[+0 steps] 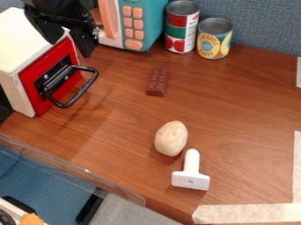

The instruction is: Open the drawer

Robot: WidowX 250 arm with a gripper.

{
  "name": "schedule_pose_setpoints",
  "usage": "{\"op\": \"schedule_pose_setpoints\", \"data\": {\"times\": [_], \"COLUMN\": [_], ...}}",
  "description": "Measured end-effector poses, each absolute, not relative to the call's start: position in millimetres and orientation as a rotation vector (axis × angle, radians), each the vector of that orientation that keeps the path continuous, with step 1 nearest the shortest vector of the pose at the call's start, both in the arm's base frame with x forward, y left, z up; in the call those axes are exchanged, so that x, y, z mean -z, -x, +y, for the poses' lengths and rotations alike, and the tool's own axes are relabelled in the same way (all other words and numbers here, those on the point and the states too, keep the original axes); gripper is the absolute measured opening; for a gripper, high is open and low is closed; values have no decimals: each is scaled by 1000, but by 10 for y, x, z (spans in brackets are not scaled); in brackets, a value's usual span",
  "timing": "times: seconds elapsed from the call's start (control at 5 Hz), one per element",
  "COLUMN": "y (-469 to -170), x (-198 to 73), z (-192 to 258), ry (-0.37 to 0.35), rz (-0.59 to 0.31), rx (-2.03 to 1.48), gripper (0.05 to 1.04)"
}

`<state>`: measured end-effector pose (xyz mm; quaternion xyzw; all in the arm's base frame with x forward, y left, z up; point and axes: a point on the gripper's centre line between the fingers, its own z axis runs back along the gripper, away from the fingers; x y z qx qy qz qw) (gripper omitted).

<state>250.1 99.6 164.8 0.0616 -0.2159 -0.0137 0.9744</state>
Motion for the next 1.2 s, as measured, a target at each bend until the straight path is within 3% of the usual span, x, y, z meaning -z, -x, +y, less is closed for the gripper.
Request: {"op": "schedule_pose_setpoints", "data": {"times": [0.2,0.6,1.2], "y": [-2489,-2592,-2672], "x": [-1584,-1093,-636], "z": [993,962,1155], "ry": [-119,-160,-234], "rz": [-417,-353,-280], "rx": [23,34,33], "gripper": [999,999,999]}}
